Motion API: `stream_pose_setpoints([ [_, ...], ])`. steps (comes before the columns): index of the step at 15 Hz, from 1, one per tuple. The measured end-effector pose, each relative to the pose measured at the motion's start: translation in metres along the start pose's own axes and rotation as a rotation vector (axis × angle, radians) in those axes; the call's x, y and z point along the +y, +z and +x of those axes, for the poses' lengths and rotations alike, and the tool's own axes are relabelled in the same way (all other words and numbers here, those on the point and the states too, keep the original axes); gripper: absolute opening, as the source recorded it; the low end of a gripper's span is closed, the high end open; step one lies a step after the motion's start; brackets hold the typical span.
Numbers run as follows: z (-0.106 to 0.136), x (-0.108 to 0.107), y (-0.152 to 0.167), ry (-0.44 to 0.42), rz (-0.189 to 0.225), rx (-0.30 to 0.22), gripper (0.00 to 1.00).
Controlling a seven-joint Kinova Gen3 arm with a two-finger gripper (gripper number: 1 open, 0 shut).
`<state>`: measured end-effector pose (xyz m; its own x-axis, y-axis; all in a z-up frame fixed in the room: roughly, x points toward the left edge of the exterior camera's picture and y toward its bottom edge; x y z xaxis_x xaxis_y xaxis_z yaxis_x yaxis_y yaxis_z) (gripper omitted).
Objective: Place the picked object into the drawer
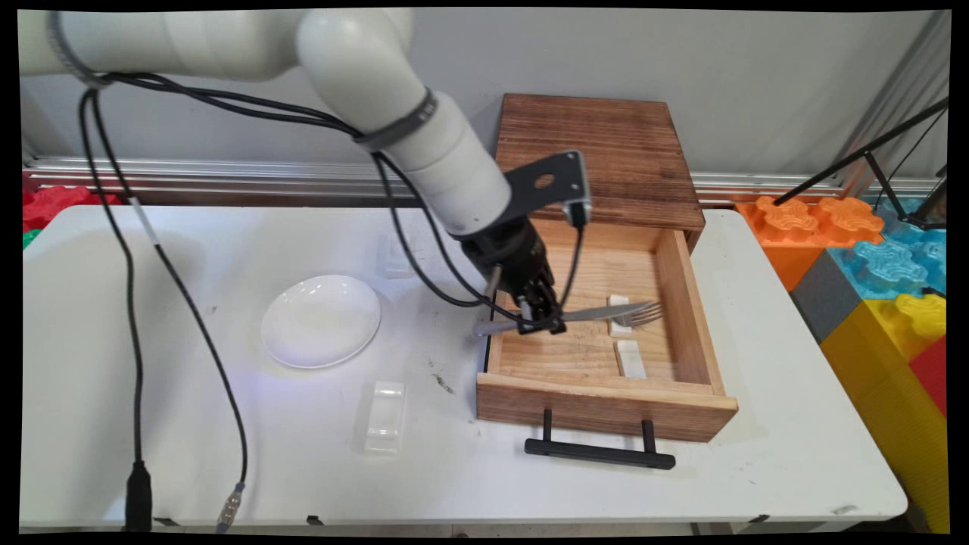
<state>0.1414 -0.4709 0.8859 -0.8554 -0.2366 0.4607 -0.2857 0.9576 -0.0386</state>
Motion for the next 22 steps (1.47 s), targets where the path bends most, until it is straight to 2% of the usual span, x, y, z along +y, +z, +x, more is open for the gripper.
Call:
stream_pose_setpoints([
  [5,0.024,0.001,0.026,0.017,-0.025,0.010,0.00],
  [10,0.039,0.000,0.047,0.036,-0.033,0.015,0.00],
  [17,0.046,-0.005,0.069,0.053,-0.032,0.010,0.00],
  [22,0.039,-0.008,0.082,0.020,-0.042,-0.009,0.00],
])
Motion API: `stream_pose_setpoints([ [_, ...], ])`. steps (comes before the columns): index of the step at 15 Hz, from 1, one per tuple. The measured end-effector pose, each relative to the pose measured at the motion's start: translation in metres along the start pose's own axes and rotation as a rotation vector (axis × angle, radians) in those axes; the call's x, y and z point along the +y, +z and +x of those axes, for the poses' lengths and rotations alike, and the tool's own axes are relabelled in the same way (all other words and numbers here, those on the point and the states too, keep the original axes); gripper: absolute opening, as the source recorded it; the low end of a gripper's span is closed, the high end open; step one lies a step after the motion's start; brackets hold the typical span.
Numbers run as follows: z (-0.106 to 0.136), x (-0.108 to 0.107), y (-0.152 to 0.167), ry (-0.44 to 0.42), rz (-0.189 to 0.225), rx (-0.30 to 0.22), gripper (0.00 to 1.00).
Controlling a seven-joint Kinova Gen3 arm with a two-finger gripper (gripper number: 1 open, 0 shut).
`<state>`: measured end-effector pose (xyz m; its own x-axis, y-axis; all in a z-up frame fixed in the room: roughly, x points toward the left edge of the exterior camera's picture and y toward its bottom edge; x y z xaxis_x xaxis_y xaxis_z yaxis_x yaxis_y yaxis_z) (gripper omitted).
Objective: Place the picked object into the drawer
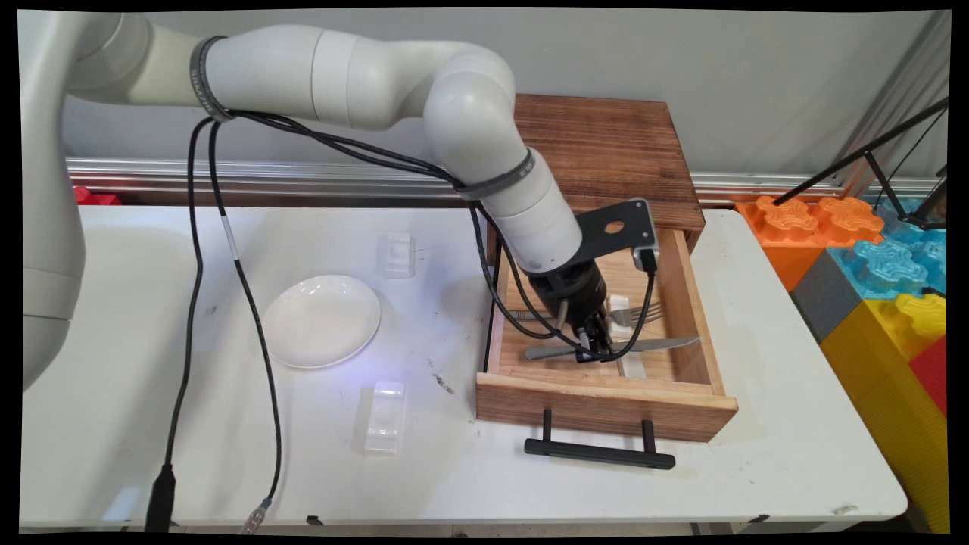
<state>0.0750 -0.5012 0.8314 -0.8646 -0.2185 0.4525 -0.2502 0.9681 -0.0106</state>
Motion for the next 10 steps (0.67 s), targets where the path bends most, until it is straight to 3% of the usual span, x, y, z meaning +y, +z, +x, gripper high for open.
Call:
stream_pose_setpoints([
  [10,-0.013,-0.006,0.018,-0.080,-0.022,-0.027,0.00],
])
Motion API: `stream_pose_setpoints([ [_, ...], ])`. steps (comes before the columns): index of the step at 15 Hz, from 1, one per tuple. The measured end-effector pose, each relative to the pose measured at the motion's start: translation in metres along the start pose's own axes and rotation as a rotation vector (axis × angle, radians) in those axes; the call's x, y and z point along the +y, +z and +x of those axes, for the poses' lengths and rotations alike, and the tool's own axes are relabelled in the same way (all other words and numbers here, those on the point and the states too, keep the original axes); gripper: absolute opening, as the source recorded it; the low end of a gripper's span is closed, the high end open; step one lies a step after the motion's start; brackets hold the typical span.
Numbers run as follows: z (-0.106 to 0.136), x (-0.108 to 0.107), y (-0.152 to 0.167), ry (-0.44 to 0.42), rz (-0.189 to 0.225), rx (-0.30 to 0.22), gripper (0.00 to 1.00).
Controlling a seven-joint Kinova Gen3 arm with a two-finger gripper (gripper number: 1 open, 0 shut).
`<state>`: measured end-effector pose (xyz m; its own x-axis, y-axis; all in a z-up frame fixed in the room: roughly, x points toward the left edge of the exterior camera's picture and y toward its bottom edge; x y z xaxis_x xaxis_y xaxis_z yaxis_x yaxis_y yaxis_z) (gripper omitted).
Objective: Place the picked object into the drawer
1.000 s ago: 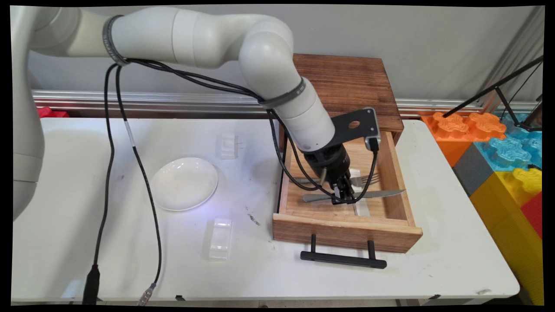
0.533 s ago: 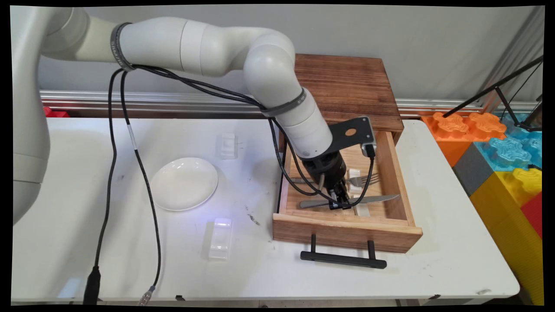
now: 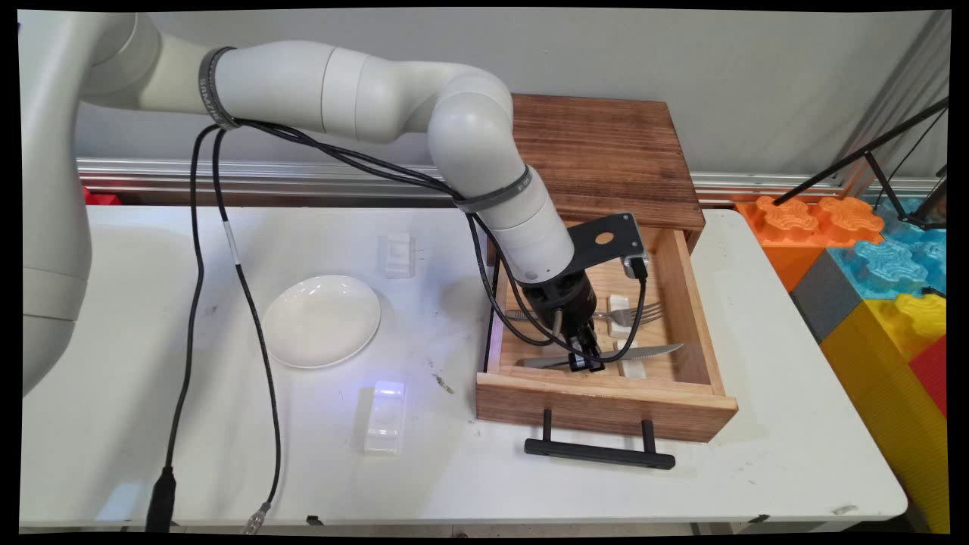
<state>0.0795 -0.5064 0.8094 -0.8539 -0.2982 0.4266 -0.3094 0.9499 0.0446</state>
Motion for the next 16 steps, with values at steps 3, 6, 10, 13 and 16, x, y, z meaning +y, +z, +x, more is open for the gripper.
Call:
stream_pose_setpoints([
  [3,-0.002,-0.002,0.004,-0.012,-0.005,-0.002,0.00],
  [6,-0.002,-0.005,0.008,-0.020,-0.009,-0.002,0.00],
  [10,-0.002,-0.007,0.011,-0.020,-0.022,0.004,1.00],
  [13,-0.002,-0.007,0.012,-0.022,-0.037,0.007,1.00],
  [16,-0.003,-0.007,0.012,-0.026,-0.046,0.009,1.00],
])
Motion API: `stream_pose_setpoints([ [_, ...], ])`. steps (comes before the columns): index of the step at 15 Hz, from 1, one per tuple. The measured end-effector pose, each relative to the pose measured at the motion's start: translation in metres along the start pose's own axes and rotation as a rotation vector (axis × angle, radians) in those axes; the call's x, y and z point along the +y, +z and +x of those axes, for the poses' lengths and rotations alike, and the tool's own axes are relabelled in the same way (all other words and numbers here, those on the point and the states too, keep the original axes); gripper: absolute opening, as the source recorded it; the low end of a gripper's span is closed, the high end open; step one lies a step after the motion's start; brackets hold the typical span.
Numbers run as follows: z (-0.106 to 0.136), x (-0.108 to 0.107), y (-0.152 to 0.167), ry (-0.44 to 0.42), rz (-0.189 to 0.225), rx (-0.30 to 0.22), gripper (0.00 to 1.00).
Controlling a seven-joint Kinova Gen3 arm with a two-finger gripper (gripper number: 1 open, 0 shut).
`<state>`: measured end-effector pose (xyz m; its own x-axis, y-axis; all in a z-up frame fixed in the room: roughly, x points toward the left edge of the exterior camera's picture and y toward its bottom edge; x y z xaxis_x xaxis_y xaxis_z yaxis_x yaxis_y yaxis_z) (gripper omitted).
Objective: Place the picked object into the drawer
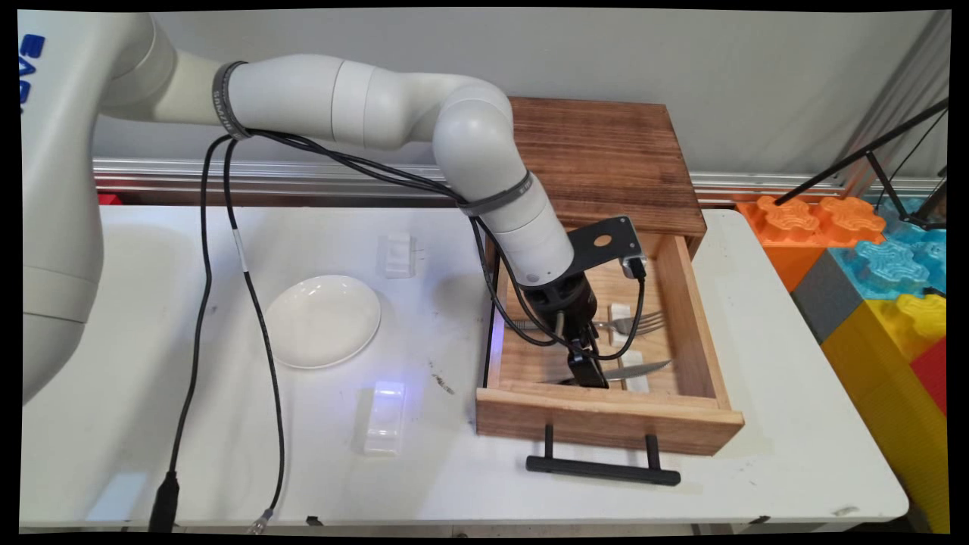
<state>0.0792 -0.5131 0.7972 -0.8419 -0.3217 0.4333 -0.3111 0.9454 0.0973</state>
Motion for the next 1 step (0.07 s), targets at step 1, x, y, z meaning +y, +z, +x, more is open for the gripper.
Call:
stream_pose_setpoints([
  [1,-0.0003,0.0003,-0.0005,-0.001,-0.004,0.001,1.00],
])
